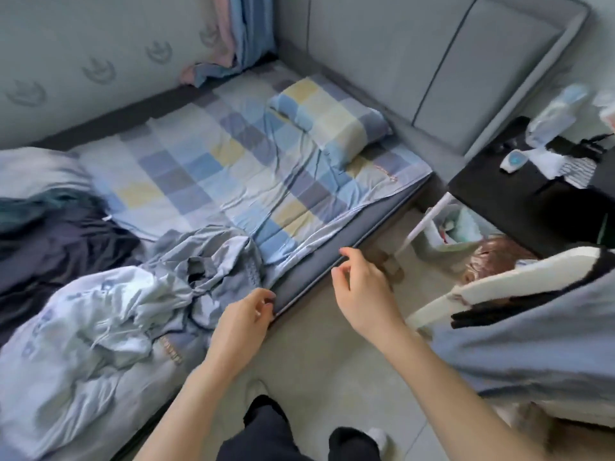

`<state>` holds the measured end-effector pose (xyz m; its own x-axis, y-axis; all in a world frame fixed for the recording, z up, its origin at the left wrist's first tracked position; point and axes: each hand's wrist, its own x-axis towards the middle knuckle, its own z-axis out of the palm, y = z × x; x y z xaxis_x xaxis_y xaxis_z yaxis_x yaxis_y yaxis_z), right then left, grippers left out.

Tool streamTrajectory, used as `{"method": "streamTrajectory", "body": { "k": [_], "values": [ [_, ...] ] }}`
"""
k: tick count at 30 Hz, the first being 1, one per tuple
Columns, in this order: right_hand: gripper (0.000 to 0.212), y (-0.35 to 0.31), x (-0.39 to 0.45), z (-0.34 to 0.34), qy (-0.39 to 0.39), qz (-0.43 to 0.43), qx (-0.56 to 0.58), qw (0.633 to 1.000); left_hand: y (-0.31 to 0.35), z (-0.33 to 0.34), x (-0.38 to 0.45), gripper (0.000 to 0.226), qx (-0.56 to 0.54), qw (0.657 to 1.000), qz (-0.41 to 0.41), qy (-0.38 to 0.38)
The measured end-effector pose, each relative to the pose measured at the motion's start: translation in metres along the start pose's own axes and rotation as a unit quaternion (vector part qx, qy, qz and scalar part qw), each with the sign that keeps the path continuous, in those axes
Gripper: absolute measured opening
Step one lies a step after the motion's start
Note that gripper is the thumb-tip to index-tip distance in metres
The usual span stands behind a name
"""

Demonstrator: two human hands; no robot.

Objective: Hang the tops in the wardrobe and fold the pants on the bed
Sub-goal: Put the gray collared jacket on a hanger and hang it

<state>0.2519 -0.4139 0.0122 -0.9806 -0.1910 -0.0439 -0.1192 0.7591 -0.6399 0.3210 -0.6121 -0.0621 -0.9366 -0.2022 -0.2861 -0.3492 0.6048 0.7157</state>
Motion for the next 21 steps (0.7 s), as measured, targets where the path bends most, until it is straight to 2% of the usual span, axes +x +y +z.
{"method": "streamTrajectory", "body": {
  "k": [4,8,11,14,17,21],
  "values": [
    [0.037,-0.043,0.04,0.084,-0.092,0.005,-0.001,0.996,-0.095,-0.057,0.018,0.02,-0.016,0.993,-0.115,0.011],
    [0.035,-0.057,0.085,0.15,-0.181,0.031,-0.018,0.983,-0.157,-0.085,0.044,0.02,-0.039,0.978,-0.203,0.009],
    [0.035,-0.055,0.122,0.194,-0.226,0.016,-0.052,0.973,-0.191,-0.088,0.073,0.019,-0.02,0.972,-0.233,-0.014],
    [0.033,-0.047,0.167,0.247,-0.255,-0.022,-0.108,0.961,-0.224,-0.082,0.114,0.027,0.03,0.967,-0.247,-0.06],
    [0.033,-0.034,0.222,0.309,-0.298,-0.086,-0.198,0.93,-0.255,-0.069,0.162,0.034,0.079,0.956,-0.26,-0.109],
    [0.041,-0.015,0.295,0.392,-0.322,-0.136,-0.297,0.889,-0.294,-0.042,0.224,0.026,0.087,0.945,-0.296,-0.112]
  ]
}}
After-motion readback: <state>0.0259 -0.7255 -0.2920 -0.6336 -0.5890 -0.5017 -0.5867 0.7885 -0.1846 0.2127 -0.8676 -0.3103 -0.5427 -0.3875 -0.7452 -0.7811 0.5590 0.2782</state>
